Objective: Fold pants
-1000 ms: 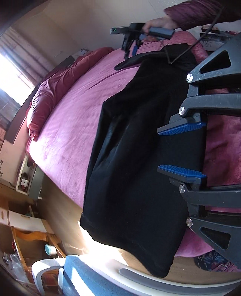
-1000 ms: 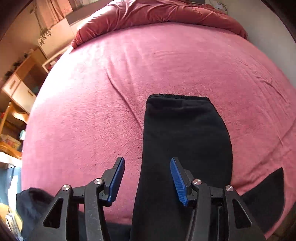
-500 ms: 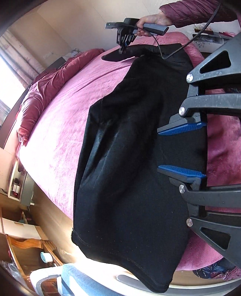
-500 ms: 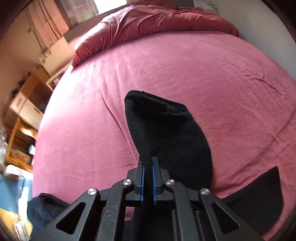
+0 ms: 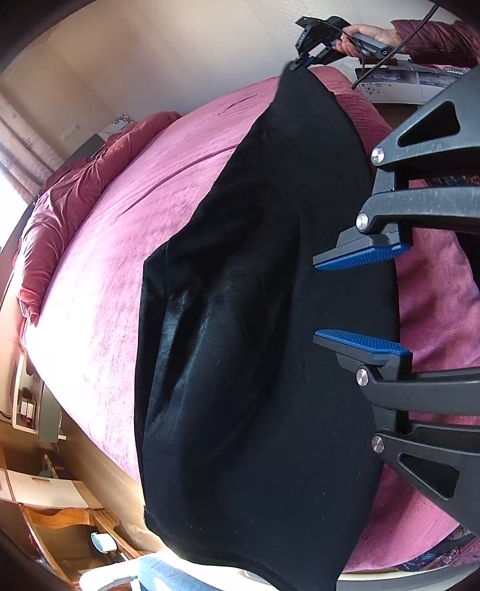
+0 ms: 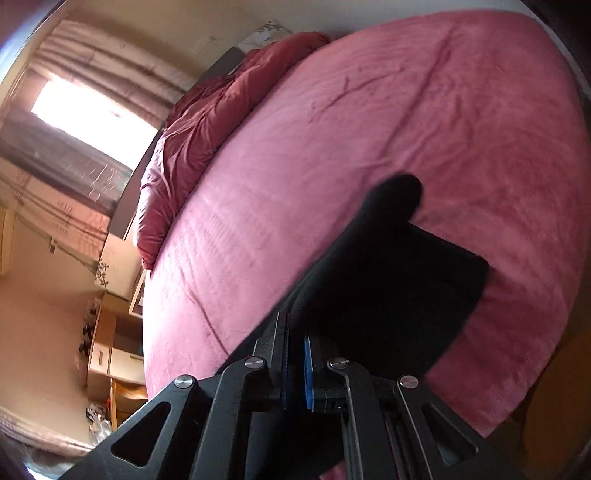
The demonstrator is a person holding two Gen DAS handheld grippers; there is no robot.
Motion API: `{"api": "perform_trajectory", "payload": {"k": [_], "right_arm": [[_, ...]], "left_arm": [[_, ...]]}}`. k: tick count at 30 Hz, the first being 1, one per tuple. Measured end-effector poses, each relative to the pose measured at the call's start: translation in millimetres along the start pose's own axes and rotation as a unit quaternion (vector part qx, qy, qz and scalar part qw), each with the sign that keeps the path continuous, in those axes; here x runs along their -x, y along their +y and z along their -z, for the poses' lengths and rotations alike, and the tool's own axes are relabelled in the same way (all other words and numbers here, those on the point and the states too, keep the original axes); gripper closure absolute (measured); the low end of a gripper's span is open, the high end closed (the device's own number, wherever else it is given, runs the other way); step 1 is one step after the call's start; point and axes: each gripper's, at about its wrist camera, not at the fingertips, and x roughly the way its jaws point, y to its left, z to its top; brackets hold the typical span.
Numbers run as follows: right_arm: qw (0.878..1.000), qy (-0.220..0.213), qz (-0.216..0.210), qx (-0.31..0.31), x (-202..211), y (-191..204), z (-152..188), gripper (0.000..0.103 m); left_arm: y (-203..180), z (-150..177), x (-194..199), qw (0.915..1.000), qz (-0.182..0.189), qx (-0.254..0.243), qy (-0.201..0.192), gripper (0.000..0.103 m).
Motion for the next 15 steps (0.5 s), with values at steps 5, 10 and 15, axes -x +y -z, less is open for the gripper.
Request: {"api": "perform_trajectory", "payload": {"k": [5, 10, 15], "right_arm": [[0.998, 0.026, 0.011, -0.056, -17, -56, 26, 0.096], [0.996, 0.012, 0.005, -0.090, -7, -70, 17, 0.078], [0.995, -0.004, 0.018, -0.101, 1, -71, -12, 0.075]], "left_arm": [[-6, 3, -2, 0.9999, -0.006, -0.005, 0.010, 0.069], [-7, 7, -3, 0.9997, -0.014, -0.006, 0.017, 0.069], [-10, 9, -5, 0.9997, -0.016, -0.008, 0.019, 0.069]]}}
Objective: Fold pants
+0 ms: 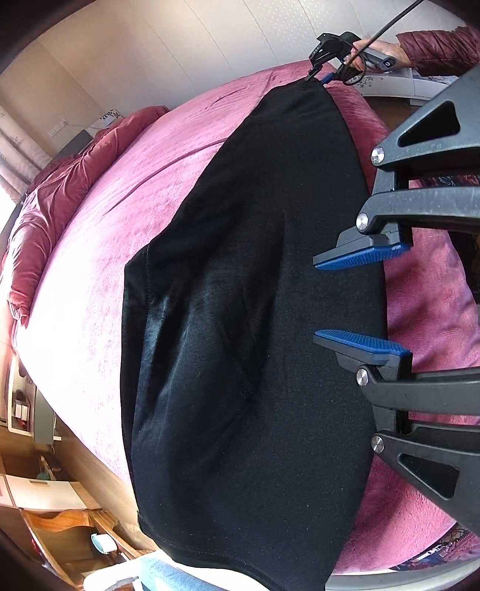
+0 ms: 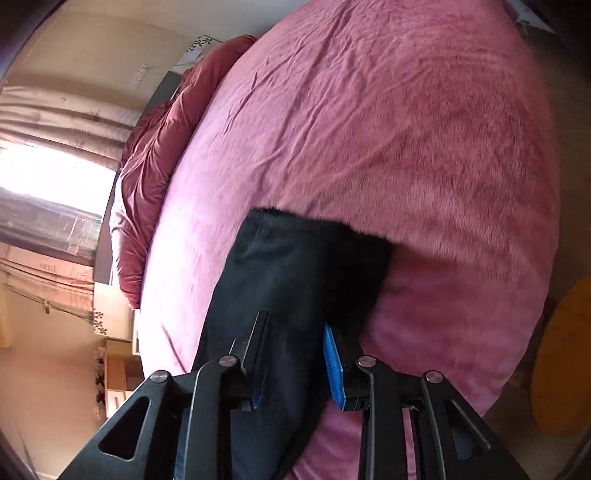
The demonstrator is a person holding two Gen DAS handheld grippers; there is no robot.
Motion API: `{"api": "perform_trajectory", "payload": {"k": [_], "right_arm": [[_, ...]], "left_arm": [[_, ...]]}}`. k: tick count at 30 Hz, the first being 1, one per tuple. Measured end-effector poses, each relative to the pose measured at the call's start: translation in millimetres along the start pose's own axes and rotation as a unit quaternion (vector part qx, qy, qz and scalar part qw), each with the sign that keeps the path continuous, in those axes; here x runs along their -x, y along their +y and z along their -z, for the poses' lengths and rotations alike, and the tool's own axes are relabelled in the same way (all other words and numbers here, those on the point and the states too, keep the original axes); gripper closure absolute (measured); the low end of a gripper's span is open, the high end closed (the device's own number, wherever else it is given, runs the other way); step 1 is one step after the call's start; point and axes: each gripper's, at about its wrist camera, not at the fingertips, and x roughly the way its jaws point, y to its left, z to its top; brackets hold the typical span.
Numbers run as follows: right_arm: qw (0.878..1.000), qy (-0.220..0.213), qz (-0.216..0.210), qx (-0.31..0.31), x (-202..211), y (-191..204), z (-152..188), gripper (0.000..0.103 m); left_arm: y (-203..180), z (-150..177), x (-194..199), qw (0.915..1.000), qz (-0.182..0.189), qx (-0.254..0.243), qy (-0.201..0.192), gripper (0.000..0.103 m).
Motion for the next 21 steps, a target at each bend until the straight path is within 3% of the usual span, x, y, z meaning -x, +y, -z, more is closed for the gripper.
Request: {"api": "perform_trajectory", "payload": {"k": [2, 6, 10, 12, 14, 18, 21], "right_arm": [[1.000, -0.002, 0.013, 0.010, 3, 5, -5, 0.094], [0.999, -0.020, 0.023, 0.044, 19, 12, -9, 0.096], [0.997, 0.006, 0.061, 0.040, 5, -6, -9, 0.096], [0.998, 0.013, 0.055, 0.022, 0, -16, -8, 0.095], [0.999, 0.008, 0.040, 0.007, 4, -21, -5, 0.090], [1.000, 0.006, 0.031, -0.001, 12, -29, 5, 0.061], [1.000, 0.006, 0.027, -0.008, 8, -37, 9, 0.060]], "left_arm": [[-2, 1, 0, 1.0000, 0.000, -0.003, 0.002, 0.069], [-5, 3, 1, 1.0000, -0.002, -0.008, 0.000, 0.069], [-4, 3, -2, 1.0000, 0.000, -0.004, 0.001, 0.069], [-4, 4, -2, 1.0000, -0.001, -0.004, 0.003, 0.069], [-4, 3, -2, 1.0000, -0.001, -0.006, 0.002, 0.069], [-3, 2, -2, 1.0000, 0.000, -0.006, 0.000, 0.069], [-5, 2, -2, 0.9999, -0.002, -0.010, 0.001, 0.069]]}}
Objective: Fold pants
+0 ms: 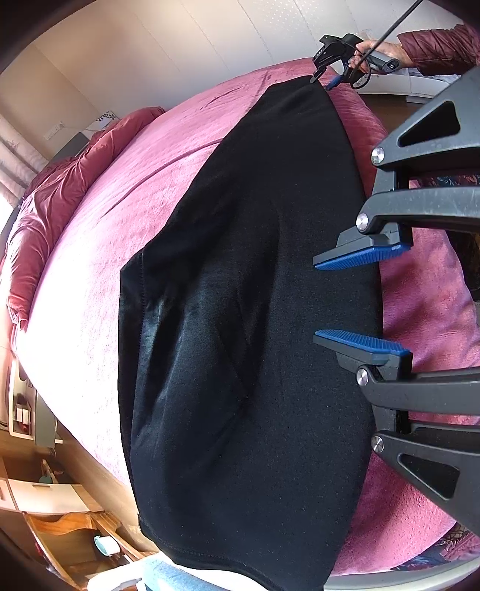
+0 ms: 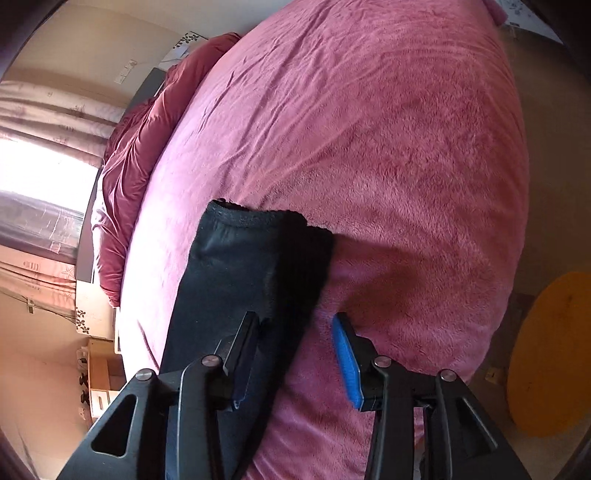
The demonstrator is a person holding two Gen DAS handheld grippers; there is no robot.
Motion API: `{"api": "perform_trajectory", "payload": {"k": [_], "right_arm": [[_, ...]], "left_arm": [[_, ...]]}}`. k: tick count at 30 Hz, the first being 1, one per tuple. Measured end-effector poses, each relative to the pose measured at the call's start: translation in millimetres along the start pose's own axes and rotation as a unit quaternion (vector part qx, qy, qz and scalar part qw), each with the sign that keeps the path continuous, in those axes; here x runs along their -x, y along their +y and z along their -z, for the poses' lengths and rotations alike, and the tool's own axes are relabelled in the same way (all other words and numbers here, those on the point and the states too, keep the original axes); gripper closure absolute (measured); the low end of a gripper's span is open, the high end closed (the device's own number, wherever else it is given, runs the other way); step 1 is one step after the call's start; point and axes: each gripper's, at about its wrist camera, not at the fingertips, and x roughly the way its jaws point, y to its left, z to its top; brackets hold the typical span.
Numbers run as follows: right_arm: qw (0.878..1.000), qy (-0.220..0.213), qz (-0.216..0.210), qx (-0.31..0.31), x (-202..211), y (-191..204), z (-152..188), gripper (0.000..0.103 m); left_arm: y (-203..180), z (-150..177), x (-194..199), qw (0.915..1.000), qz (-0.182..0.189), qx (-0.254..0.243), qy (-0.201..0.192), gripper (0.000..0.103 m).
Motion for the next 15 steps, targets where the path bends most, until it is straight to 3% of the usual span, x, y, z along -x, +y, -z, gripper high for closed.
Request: {"api": "perform_trajectory", "payload": {"k": [4, 5, 6, 7, 11, 15], "right_arm": [[1.000, -0.003, -0.001, -0.002, -16, 10, -8, 0.061], [1.000, -0.004, 0.003, 0.001, -18, 13, -11, 0.065], [1.000, -0.004, 0.006, 0.005, -19, 17, -15, 0.080], [1.000, -0.004, 0.015, 0.011, -18, 22, -17, 0.085], [0.997, -0.038, 0.019, 0.058, 8, 42, -22, 0.087], [0.995, -0.006, 0.083, 0.057, -12, 28, -20, 0.087]], "left_arm": [[-2, 1, 1, 1.0000, -0.006, 0.000, 0.000, 0.069], [-2, 1, 1, 1.0000, -0.006, 0.001, 0.000, 0.069], [-2, 1, 1, 1.0000, -0.008, 0.002, 0.000, 0.069], [-2, 0, 1, 0.9999, -0.010, 0.002, 0.001, 0.069], [-5, -1, 2, 0.9999, -0.013, -0.005, -0.005, 0.069], [-8, -2, -4, 0.9998, -0.017, -0.012, -0.004, 0.069]]}}
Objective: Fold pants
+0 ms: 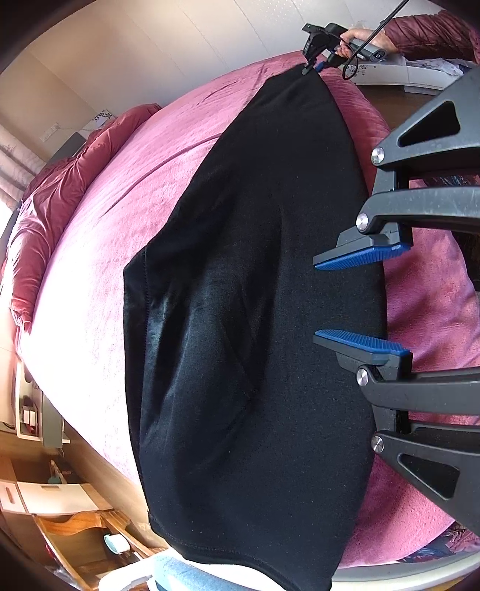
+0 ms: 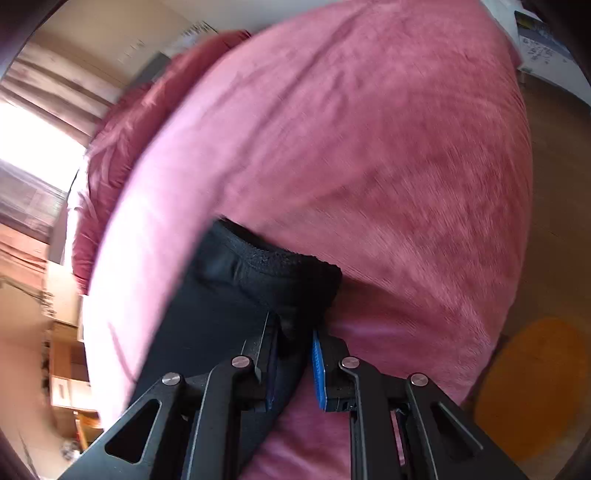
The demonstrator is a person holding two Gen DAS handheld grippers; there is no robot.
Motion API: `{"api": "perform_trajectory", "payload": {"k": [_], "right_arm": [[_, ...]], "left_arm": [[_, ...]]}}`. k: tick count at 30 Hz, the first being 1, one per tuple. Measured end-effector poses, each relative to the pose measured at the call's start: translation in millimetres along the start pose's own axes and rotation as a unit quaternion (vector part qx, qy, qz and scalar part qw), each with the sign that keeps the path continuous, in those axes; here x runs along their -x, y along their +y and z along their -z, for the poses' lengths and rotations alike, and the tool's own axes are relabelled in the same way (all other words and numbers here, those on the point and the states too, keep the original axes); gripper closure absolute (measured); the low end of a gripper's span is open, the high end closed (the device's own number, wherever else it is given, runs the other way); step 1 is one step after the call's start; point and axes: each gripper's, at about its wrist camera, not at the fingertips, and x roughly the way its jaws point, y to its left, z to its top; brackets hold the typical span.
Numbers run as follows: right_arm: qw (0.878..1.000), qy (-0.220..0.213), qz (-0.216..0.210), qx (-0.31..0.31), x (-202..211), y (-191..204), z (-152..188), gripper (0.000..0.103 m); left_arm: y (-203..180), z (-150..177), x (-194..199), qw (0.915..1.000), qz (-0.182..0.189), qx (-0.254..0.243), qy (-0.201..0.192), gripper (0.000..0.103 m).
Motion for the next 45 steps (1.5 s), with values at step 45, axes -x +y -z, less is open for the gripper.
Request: {"api": "perform_trajectory", "payload": {"k": [45], "right_arm": [[0.721, 0.364, -0.162, 0.567, -152, 482, 339, 0.093]], "left_arm": [[67, -10, -16, 0.9977, 0.055, 0.020, -0.035, 0.067]]}}
